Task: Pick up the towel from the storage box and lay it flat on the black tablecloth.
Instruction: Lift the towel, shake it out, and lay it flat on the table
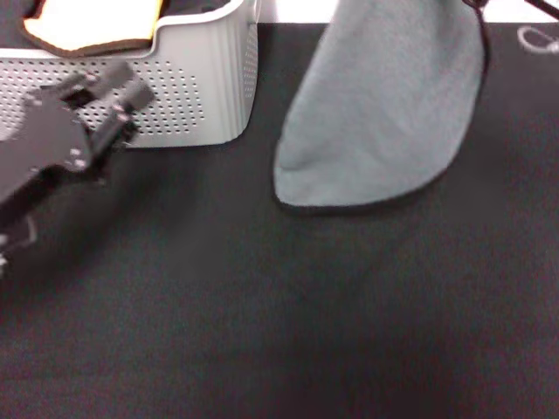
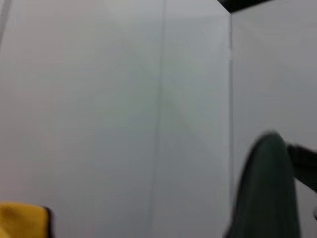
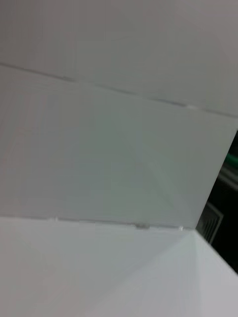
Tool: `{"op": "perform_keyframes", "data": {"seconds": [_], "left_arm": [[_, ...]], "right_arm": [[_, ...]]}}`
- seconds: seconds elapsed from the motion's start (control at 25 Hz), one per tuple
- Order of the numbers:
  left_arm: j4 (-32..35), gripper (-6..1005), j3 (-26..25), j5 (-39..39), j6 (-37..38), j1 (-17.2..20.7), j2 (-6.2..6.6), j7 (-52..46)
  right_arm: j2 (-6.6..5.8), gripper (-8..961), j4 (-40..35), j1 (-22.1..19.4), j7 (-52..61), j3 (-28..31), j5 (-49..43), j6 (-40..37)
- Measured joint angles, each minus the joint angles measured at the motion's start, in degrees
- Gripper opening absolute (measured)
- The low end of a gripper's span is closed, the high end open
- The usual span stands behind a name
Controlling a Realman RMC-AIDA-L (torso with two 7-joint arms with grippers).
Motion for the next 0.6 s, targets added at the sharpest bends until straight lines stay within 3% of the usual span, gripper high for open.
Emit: {"op": "perform_keyframes", "data": {"seconds": [0.12,0.24,0.4,0.48,0.6], "left_arm": [[-1.88,310,0.01,3.39,-0.41,-2.48,-0.07,0.46],[-2.95,309,-0.01,3.99,-0.51,-3.81,-0.08,1.26],[-3.09,309,-0.34,2.45,-0.27,-4.14,-0.09,1.39],[-3.1,309,-0.44,1.29,-0.43,-4.11,-0.03,0.9],[-2.76,309,-0.36,0.92,-0.74,-4.79,0.69,-3.09]], "right_arm": [[-0.05,15,-3.85,0.86,3.56,0.69,-2.57,-0.01],[-0.88,15,-6.16,1.7,7.86,2.01,-5.87,2.08],[-2.44,15,-5.22,2.61,14.38,7.93,-9.76,13.14],[-3.97,15,-4.07,2.89,18.08,11.08,-10.14,19.04],[-6.74,15,-3.98,2.37,20.97,11.65,-9.99,21.65]]}}
